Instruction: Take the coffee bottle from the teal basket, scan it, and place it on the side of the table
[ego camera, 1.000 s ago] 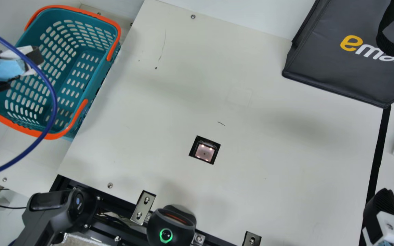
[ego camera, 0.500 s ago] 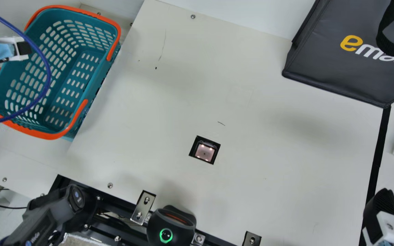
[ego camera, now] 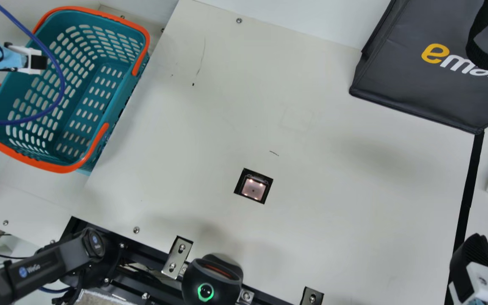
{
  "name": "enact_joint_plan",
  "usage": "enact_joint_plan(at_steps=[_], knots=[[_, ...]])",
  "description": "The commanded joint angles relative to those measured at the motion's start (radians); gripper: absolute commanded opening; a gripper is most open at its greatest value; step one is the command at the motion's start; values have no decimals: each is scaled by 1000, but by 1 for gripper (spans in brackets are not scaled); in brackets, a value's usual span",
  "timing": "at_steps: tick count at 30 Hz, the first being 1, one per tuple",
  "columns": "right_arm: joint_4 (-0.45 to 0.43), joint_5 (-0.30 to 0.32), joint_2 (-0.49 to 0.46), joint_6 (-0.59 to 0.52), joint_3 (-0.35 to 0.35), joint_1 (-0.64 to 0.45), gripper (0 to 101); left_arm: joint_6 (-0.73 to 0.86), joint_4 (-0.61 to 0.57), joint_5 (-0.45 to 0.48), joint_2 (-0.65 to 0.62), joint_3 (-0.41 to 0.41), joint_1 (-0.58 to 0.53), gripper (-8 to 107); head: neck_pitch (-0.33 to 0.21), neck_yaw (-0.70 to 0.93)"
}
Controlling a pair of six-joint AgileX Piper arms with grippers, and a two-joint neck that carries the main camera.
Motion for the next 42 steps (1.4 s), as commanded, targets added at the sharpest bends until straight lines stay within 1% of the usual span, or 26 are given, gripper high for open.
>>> enact_joint_plan(at_steps=[1, 13, 26, 31, 42], knots=[[0, 0, 0, 0, 0, 0, 95, 29, -6, -12, 43, -1, -2, 90, -29, 2], [0, 0, 0, 0, 0, 0, 95, 127, -51, -79, 220, -1, -15, 90, -29, 2], [0, -1, 0, 0, 0, 0, 95, 185, -128, -133, 368, 4, -28, 90, -29, 2], [0, -1, 0, 0, 0, 0, 95, 202, -141, -172, 409, 20, -37, 90, -29, 2], [0, -1, 0, 0, 0, 0, 95, 218, -142, -275, 469, 88, -54, 90, -29, 2]])
